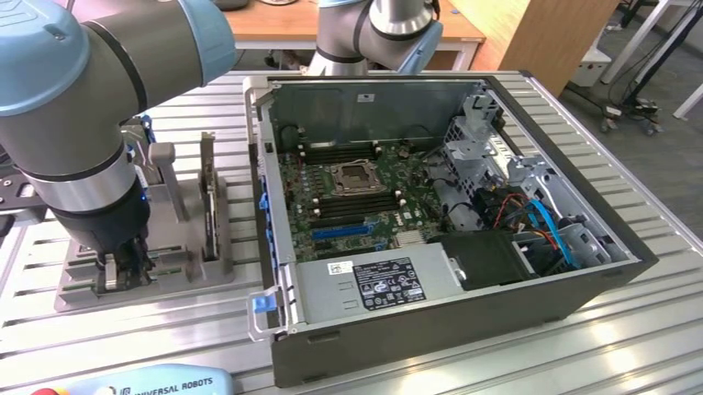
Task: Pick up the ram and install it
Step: 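Pick up the ram and move it above insertion slot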
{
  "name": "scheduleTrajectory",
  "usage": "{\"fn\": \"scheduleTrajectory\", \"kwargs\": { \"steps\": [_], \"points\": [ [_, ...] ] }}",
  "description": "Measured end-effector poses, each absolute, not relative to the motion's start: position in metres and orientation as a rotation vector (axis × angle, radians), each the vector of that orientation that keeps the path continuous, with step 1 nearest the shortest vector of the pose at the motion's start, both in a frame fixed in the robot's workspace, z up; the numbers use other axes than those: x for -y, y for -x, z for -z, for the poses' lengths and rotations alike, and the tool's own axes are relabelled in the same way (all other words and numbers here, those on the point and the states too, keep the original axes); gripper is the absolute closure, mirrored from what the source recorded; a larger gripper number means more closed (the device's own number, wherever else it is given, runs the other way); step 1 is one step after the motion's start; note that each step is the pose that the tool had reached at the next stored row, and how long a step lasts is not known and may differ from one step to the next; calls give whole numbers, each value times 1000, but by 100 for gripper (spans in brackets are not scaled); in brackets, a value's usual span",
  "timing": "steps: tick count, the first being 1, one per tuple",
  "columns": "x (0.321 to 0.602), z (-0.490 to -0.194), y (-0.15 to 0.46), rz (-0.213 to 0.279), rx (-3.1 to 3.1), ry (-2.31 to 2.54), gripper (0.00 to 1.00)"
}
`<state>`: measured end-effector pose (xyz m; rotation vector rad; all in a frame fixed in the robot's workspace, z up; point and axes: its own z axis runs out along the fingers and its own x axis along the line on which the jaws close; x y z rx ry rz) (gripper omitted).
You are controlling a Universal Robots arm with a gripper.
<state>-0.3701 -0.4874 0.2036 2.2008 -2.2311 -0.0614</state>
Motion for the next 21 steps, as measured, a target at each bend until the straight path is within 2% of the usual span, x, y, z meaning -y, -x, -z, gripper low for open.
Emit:
{"fn": "scheduleTrajectory", "kwargs": {
  "steps": [21],
  "points": [
    [486,-202,370,61,2211,-2221,73]
  ]
}}
